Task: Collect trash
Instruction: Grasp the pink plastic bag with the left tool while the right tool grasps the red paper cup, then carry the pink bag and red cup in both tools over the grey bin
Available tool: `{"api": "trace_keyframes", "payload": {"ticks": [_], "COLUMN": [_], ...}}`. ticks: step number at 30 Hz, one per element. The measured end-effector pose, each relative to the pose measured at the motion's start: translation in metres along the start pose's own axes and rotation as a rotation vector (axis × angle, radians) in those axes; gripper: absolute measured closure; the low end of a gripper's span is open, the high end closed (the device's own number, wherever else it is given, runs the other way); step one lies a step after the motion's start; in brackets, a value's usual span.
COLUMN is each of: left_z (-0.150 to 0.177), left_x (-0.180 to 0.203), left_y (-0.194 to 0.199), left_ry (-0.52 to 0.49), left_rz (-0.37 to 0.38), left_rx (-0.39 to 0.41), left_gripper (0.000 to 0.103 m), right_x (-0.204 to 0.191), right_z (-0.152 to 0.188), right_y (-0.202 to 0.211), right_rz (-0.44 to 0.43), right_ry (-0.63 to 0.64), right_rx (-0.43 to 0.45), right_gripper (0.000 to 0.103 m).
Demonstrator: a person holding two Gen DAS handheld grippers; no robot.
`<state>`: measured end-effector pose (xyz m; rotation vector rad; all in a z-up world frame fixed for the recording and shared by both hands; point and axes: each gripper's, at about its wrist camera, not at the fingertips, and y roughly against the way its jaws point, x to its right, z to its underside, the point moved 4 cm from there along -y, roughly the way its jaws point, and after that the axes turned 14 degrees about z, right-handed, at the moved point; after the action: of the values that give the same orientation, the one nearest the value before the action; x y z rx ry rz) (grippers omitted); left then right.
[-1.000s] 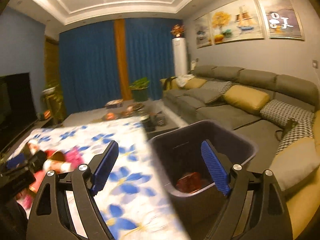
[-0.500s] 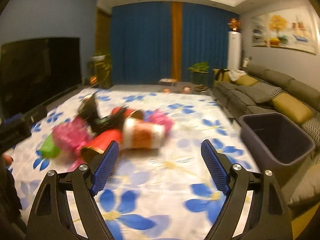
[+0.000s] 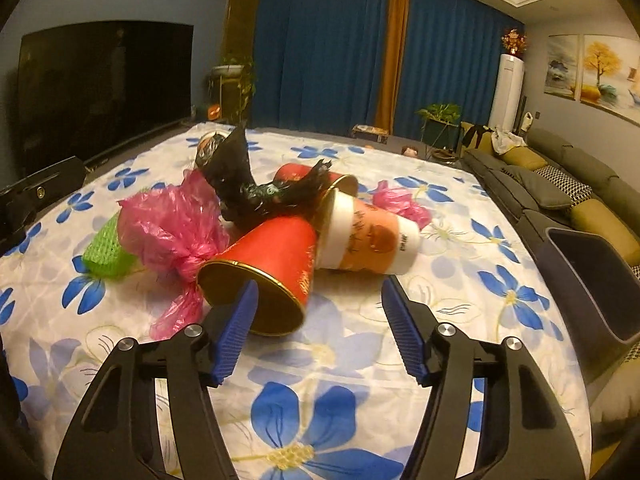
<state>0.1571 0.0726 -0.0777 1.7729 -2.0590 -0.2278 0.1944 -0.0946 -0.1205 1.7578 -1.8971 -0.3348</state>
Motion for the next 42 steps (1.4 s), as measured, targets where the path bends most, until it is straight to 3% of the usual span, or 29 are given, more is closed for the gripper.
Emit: {"api": "trace_keyframes", "payload": {"ticks": [5,9,13,16,21,23,29,34,42], "left_z": [0.001,0.002,0.006,0.010,0.016,0.019,0.021,0.015,-0.015], "left_x": [0.002,0.003,0.003,0.000,-0.003,-0.004,0.001,0.009,0.004], "left_y": [-0.014,-0.026,-0.039,-0.048,-0.062,-0.066,-0.065,-0.044,0.014], "left_ry": [0.000,-0.007,-0.002,0.014,0.050,0.068,0.071,0.053,0.052], "left_rz": [0.030,0.046,0.071,0.091,0.150,0.173,0.211,0.211,0.175], "left_rx": [-0.026,-0.047,-0.086,-0.116,-0.173,-0.195,-0.210,-0.169,-0.016], "left_gripper": [0.014,0.016,0.023,0.032,0.056,0.070,0.095,0.099,0.099], "right_x": [-0.013,-0.018,-0.016,-0.010,0.005,0.010,0.022,0.034,0.055], "right_z": [-0.005,-0.005,-0.004,-0.001,0.001,0.001,0.002,0.004,0.000], "right_y": [-0.014,-0.022,-0.022,-0.017,0.000,0.005,0.017,0.029,0.052], "right_rz": [-0.011,-0.024,-0.040,-0.043,-0.045,-0.046,-0.044,-0.035,-0.027], "right_ry": [0.030,0.045,0.047,0.038,0.006,-0.008,-0.034,-0.056,-0.100], "right_rx": [-0.030,-0.056,-0.054,-0.046,-0.018,-0.010,0.005,0.019,0.064], "right_gripper": [0.049,0.076,0.095,0.098,0.099,0.099,0.099,0.099,0.099]}}
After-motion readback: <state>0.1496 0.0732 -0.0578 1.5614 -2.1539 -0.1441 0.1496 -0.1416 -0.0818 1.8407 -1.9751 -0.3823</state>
